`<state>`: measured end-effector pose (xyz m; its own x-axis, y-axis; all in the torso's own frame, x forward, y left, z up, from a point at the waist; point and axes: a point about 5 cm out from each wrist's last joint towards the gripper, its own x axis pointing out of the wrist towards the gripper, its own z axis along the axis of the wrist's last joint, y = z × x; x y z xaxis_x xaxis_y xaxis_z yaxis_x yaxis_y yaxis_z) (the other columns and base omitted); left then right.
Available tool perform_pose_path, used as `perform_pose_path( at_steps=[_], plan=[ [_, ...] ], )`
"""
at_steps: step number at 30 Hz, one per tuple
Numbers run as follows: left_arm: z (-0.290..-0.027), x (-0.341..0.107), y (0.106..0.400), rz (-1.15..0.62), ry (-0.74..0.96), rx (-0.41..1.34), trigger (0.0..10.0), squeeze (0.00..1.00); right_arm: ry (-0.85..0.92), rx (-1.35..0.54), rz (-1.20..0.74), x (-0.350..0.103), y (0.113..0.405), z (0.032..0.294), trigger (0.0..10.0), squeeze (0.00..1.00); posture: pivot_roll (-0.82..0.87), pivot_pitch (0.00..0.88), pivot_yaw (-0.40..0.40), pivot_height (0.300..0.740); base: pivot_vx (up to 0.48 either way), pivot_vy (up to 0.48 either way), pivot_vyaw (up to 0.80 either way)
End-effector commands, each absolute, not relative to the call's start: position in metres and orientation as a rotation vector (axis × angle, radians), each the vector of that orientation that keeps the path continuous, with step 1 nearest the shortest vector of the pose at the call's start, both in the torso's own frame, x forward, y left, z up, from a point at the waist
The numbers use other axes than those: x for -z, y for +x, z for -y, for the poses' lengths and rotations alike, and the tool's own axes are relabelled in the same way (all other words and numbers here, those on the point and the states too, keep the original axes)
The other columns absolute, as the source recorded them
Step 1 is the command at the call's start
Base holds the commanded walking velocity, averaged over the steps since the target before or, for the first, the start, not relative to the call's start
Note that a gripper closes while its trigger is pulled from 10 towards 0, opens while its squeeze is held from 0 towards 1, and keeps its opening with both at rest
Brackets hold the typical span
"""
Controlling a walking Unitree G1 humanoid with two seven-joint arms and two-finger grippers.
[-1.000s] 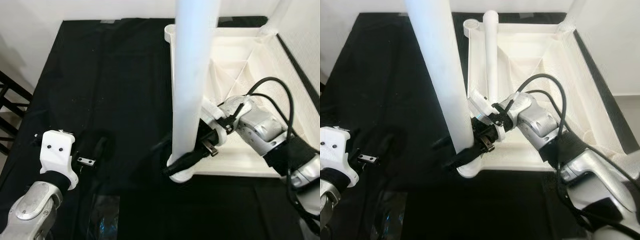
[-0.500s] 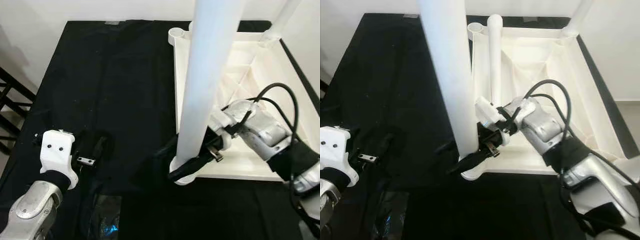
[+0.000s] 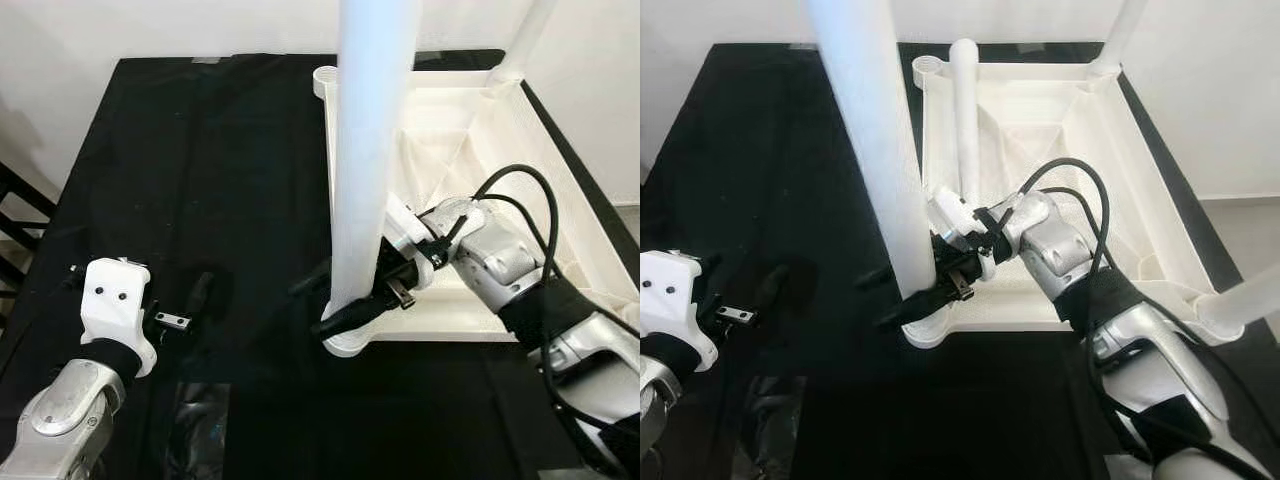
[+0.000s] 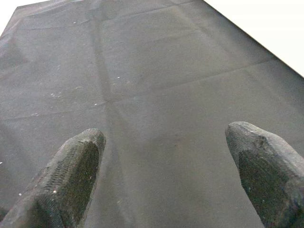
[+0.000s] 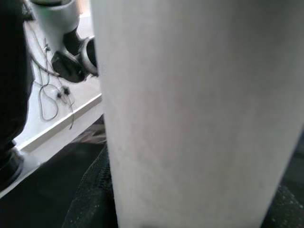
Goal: Building children table
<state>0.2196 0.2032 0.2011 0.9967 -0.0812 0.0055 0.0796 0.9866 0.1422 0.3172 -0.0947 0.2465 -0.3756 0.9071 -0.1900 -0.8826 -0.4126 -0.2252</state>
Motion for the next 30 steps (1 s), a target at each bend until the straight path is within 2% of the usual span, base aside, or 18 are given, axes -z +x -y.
perform_pose_path(
  at_steps=[1, 5, 11, 25, 28, 30],
  plan=[
    [-0.207, -0.198, 0.217, -0.008, 0.157, 0.068, 10.0, 0.00, -0.265, -1.888, -0.123, -0.200, 0.321, 0.103, 10.0, 0.00, 0.13, 0.343, 0.014, 0.740, 0.000, 0.000, 0.00],
    [-0.208, -0.198, 0.217, -0.009, 0.158, 0.067, 10.0, 0.00, -0.200, -1.861, -0.079, -0.197, 0.320, 0.099, 10.0, 0.00, 0.12, 0.344, 0.014, 0.740, 0.000, 0.000, 0.00],
    [-0.207, -0.197, 0.217, -0.008, 0.156, 0.070, 10.0, 0.00, -0.205, -1.883, -0.081, -0.188, 0.311, 0.097, 10.0, 0.00, 0.12, 0.346, 0.016, 0.740, 0.000, 0.000, 0.00],
    [-0.207, -0.197, 0.217, -0.008, 0.157, 0.070, 10.0, 0.00, -0.208, -1.832, -0.104, -0.178, 0.311, 0.096, 10.0, 0.00, 0.12, 0.341, 0.017, 0.740, 0.000, 0.000, 0.00],
    [-0.206, -0.198, 0.218, -0.003, 0.156, 0.070, 10.0, 0.00, -0.219, -1.721, -0.134, -0.172, 0.307, 0.095, 10.0, 0.00, 0.11, 0.329, -0.002, 0.740, 0.000, 0.000, 0.00],
    [-0.207, -0.199, 0.219, 0.007, 0.154, 0.062, 10.0, 0.00, -0.223, -1.536, -0.164, -0.166, 0.302, 0.094, 10.0, 0.00, 0.09, 0.325, -0.016, 0.740, 0.000, 0.000, 0.00]
  ],
)
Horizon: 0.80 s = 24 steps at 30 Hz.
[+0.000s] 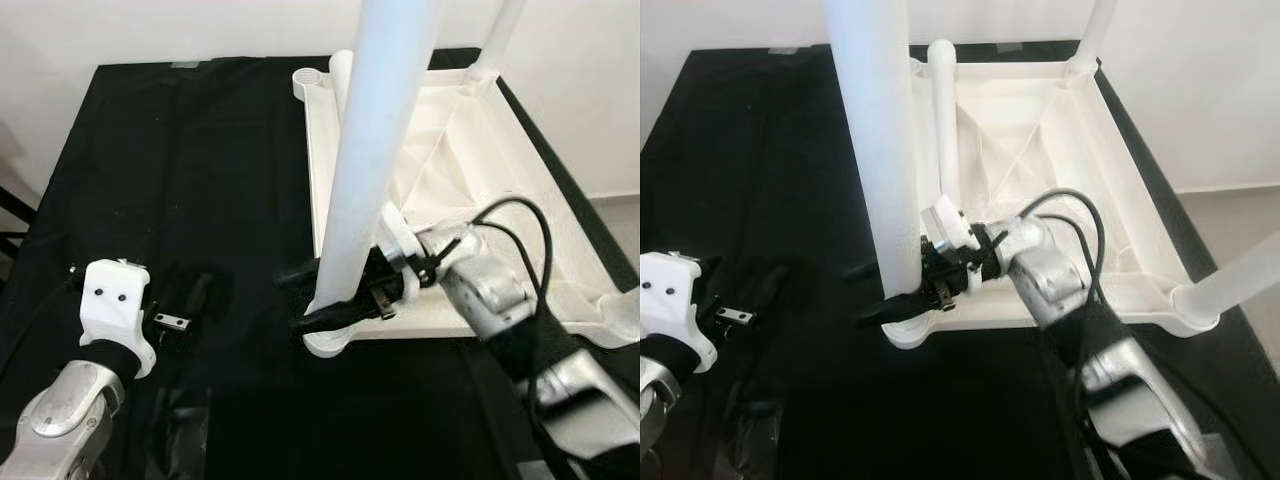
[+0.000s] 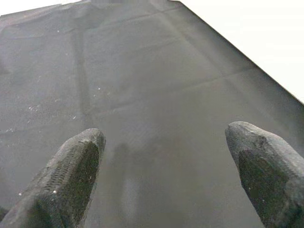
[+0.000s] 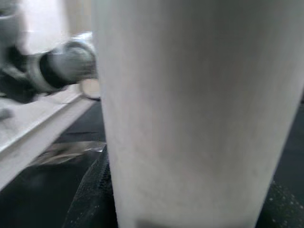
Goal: Building children table
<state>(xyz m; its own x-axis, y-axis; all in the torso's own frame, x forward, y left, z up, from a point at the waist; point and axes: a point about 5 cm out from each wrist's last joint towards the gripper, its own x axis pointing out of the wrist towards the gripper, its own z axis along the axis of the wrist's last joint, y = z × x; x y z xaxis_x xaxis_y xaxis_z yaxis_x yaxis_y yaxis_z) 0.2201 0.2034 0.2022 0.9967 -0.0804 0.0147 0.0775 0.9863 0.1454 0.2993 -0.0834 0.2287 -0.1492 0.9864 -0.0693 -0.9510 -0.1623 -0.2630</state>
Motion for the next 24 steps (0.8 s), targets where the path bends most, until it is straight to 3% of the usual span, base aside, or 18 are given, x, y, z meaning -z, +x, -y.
perform_pose_path(
  at_steps=[1, 3, 4, 8, 15, 24],
  plan=[
    [-0.207, -0.199, 0.219, 0.007, 0.154, 0.062, 10.0, 0.00, -0.223, -1.536, -0.164, -0.166, 0.302, 0.094, 10.0, 0.00, 0.09, 0.325, -0.016, 0.740, 0.000, 0.000, 0.00],
    [-0.209, -0.198, 0.221, 0.012, 0.149, 0.055, 10.0, 0.00, -0.113, -1.214, -0.173, -0.159, 0.279, 0.088, 10.0, 0.00, 0.04, 0.315, -0.033, 0.740, 0.000, 0.000, 0.00],
    [-0.209, -0.198, 0.221, 0.012, 0.149, 0.055, 10.0, 0.00, -0.113, -1.214, -0.173, -0.159, 0.279, 0.088, 10.0, 0.00, 0.04, 0.315, -0.033, 0.740, 0.000, 0.000, 0.00],
    [-0.209, -0.198, 0.229, 0.030, 0.136, 0.062, 10.0, 0.00, 0.046, -0.885, -0.170, -0.153, 0.243, 0.074, 10.0, 0.00, 0.01, 0.287, -0.012, 0.740, 0.000, 0.000, 0.00],
    [-0.205, -0.204, 0.243, 0.067, 0.130, 0.106, 10.0, 0.00, 0.035, -0.704, -0.131, -0.148, 0.245, 0.056, 10.0, 0.00, 0.00, 0.247, 0.018, 0.740, 0.000, 0.000, 0.00],
    [-0.214, -0.232, 0.264, 0.187, 0.122, 0.165, 10.0, 0.00, -0.060, -0.603, -0.074, -0.163, 0.265, 0.058, 10.0, 0.00, 0.01, 0.174, 0.017, 0.740, 0.000, 0.000, 0.00]
  ],
)
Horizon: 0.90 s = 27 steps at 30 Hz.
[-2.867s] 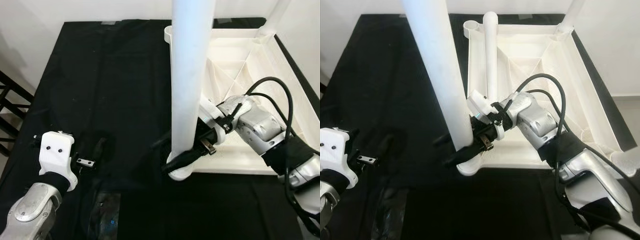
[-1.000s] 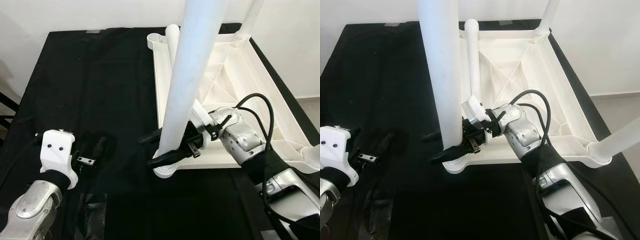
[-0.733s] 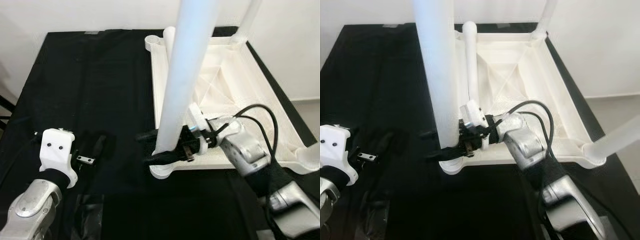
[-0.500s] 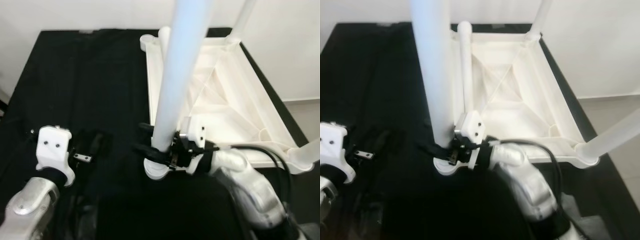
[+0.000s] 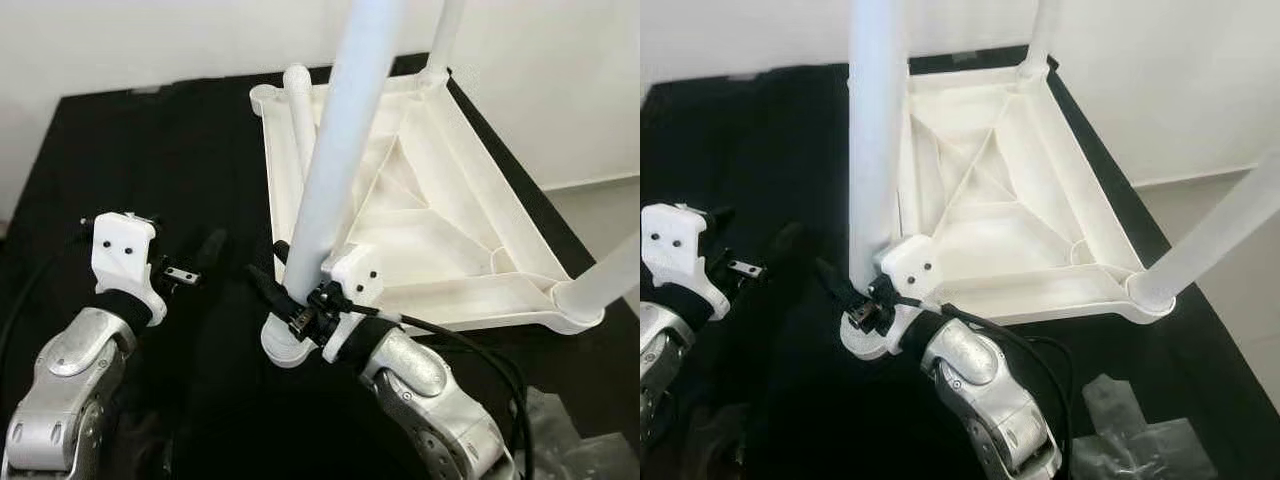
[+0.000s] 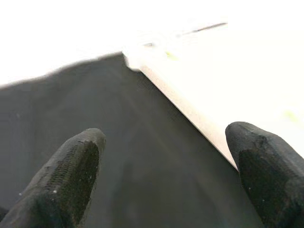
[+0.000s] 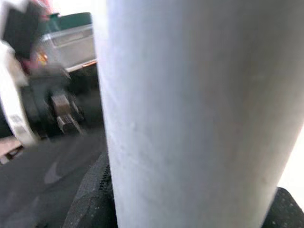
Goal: Building children table
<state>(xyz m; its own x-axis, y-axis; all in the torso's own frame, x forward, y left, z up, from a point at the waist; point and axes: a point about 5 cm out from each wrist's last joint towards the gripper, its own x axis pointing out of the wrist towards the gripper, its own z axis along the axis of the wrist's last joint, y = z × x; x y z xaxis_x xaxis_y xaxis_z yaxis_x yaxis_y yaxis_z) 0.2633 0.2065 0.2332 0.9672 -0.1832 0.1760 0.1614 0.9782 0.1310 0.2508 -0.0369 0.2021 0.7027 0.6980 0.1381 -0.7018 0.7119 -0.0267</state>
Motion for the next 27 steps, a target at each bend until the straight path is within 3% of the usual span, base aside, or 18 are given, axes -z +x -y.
perform_pose_path(
  at_steps=[1, 7, 13, 17, 18, 19, 20, 21, 23, 27],
  plan=[
    [-0.215, -0.236, 0.268, 0.204, 0.119, 0.165, 10.0, 0.00, -0.041, -0.602, -0.039, -0.171, 0.270, 0.059, 10.0, 0.00, 0.01, 0.145, 0.019, 0.740, 0.000, 0.000, 0.00],
    [-0.212, -0.246, 0.280, 0.260, 0.097, 0.192, 10.0, 0.00, 0.079, -0.792, 0.172, -0.221, 0.284, 0.060, 10.0, 0.00, 0.00, 0.075, 0.017, 0.740, 0.000, 0.000, 0.00],
    [-0.213, -0.255, 0.287, 0.297, 0.054, 0.231, 10.0, 0.00, 0.059, -0.904, 0.279, -0.245, 0.284, 0.064, 10.0, 0.00, 0.00, 0.035, 0.009, 0.740, 0.000, 0.000, 0.00],
    [-0.209, -0.270, 0.291, 0.337, -0.069, 0.368, 10.0, 0.00, 0.062, -0.929, 0.338, -0.263, 0.290, 0.071, 10.0, 0.00, 0.01, 0.001, 0.003, 0.740, 0.000, 0.000, 0.00],
    [-0.202, -0.275, 0.289, 0.345, -0.134, 0.490, 10.0, 1.00, 0.053, -0.938, 0.350, -0.266, 0.292, 0.071, 10.0, 0.00, 0.01, 0.000, 0.003, 0.740, 0.000, 0.000, 0.00],
    [-0.202, -0.275, 0.289, 0.345, -0.134, 0.490, 10.0, 1.00, 0.053, -0.938, 0.350, -0.266, 0.292, 0.071, 10.0, 0.00, 0.01, 0.000, 0.003, 0.740, 0.000, 0.000, 0.00],
    [-0.183, -0.287, 0.278, 0.374, -0.223, 0.765, 10.0, 1.00, 0.008, -0.991, 0.352, -0.267, 0.293, 0.067, 10.0, 0.00, 0.01, 0.000, 0.003, 0.740, 0.000, 0.000, 0.00],
    [-0.183, -0.287, 0.278, 0.374, -0.223, 0.765, 10.0, 1.00, 0.008, -0.991, 0.352, -0.267, 0.293, 0.067, 10.0, 0.00, 0.01, 0.000, 0.003, 0.740, 0.000, 0.000, 0.00],
    [-0.167, -0.294, 0.264, 0.365, -0.254, 1.042, 10.0, 1.00, -0.042, -1.054, 0.322, -0.261, 0.293, 0.063, 10.0, 0.00, 0.01, 0.000, 0.001, 0.740, 0.000, 0.000, 0.00],
    [-0.160, -0.299, 0.254, 0.355, -0.277, 1.242, 10.0, 1.00, -0.088, -1.100, 0.292, -0.254, 0.293, 0.061, 10.0, 0.00, 0.01, 0.000, 0.003, 0.740, 0.000, 0.000, 0.00]
  ],
)
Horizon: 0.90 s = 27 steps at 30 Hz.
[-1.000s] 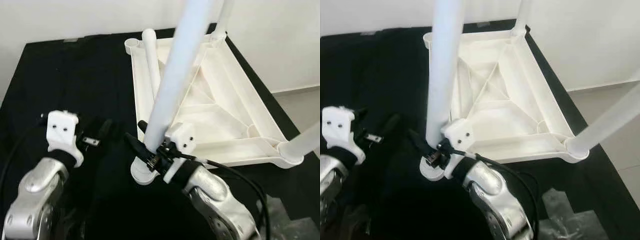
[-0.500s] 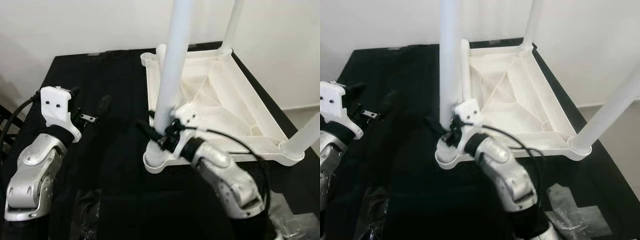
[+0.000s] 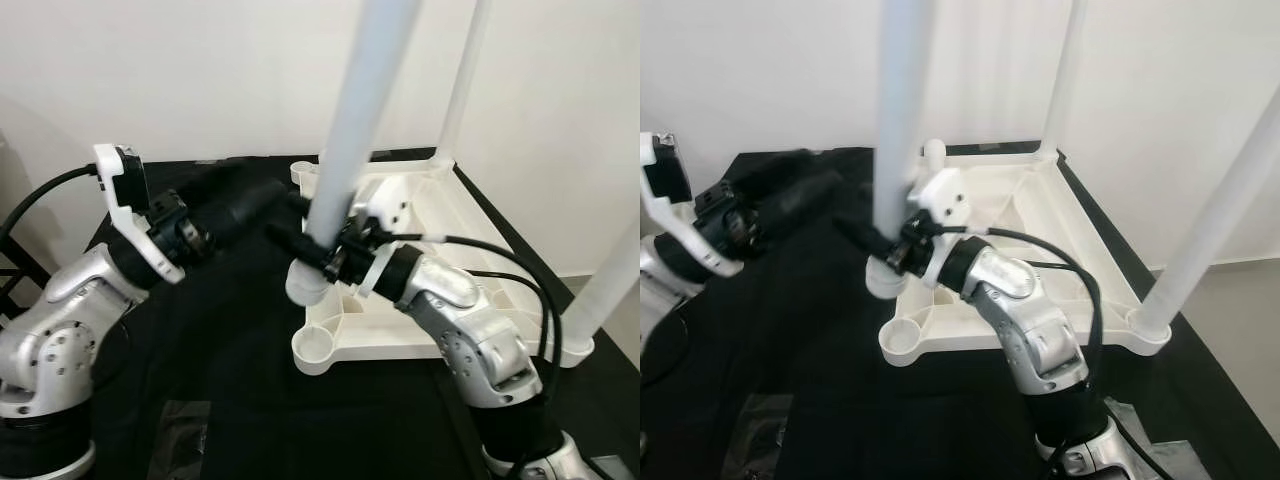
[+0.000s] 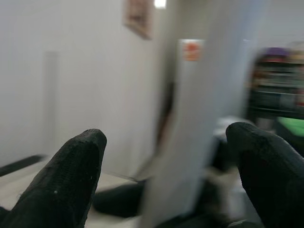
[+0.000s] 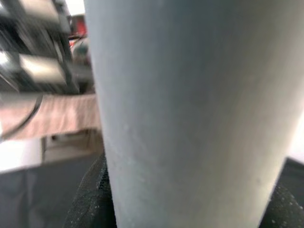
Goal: Building children table
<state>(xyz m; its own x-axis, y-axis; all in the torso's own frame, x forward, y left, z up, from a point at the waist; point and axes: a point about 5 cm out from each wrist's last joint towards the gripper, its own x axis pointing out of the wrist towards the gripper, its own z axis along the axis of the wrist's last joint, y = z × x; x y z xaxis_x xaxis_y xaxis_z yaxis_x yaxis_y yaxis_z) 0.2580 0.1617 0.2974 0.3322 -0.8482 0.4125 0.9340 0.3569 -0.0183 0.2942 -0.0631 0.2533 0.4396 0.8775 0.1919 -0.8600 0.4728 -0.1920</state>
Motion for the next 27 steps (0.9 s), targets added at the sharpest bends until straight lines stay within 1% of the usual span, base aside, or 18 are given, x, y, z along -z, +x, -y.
perform_pose_path(
  at_steps=[1, 4, 5, 10, 18, 19, 20, 27],
  plan=[
    [-0.159, -0.300, 0.254, 0.357, -0.284, 1.253, 10.0, 1.00, -0.093, -1.103, 0.291, -0.253, 0.294, 0.061, 10.0, 0.00, 0.01, 0.000, 0.003, 0.740, 0.000, 0.000, 0.00],
    [-0.160, -0.309, 0.260, 0.404, -0.290, 1.250, 10.0, 1.00, -0.092, -1.112, 0.270, -0.251, 0.294, 0.059, 10.0, 0.00, 0.00, 0.000, 0.006, 0.740, 0.000, 0.000, 0.00],
    [-0.159, -0.314, 0.261, 0.426, -0.262, 1.274, 10.0, 0.00, -0.093, -1.123, 0.257, -0.249, 0.294, 0.057, 10.0, 0.00, 0.00, 0.000, 0.007, 0.740, 0.000, 0.000, 0.00],
    [-0.153, -0.322, 0.259, 0.437, -0.187, 1.362, 10.0, 0.00, -0.095, -1.156, 0.230, -0.243, 0.291, 0.051, 10.0, 0.00, -0.01, 0.000, 0.005, 0.740, 0.000, 0.000, 0.00],
    [-0.146, -0.316, 0.262, 0.374, -0.141, 1.386, 10.0, 0.00, -0.135, -1.222, 0.155, -0.229, 0.285, 0.042, 10.0, 0.00, -0.01, 0.000, 0.003, 0.740, 0.000, 0.000, 0.00],
    [-0.145, -0.314, 0.263, 0.360, -0.132, 1.389, 8.3, 0.00, -0.161, -1.236, 0.130, -0.224, 0.283, 0.041, 10.0, 0.00, -0.01, 0.000, 0.004, 0.740, 0.000, 0.000, 0.00],
    [-0.146, -0.312, 0.263, 0.346, -0.132, 1.392, 0.0, 0.00, -0.175, -1.241, 0.108, -0.219, 0.283, 0.040, 10.0, 0.00, -0.01, 0.000, 0.005, 0.740, 0.000, 0.000, 0.00],
    [-0.148, -0.308, 0.260, 0.307, -0.116, 1.439, 0.0, 0.00, -0.190, -1.236, 0.081, -0.214, 0.284, 0.043, 10.0, 0.00, -0.01, 0.000, 0.006, 0.740, 0.000, 0.000, 0.00]
  ],
)
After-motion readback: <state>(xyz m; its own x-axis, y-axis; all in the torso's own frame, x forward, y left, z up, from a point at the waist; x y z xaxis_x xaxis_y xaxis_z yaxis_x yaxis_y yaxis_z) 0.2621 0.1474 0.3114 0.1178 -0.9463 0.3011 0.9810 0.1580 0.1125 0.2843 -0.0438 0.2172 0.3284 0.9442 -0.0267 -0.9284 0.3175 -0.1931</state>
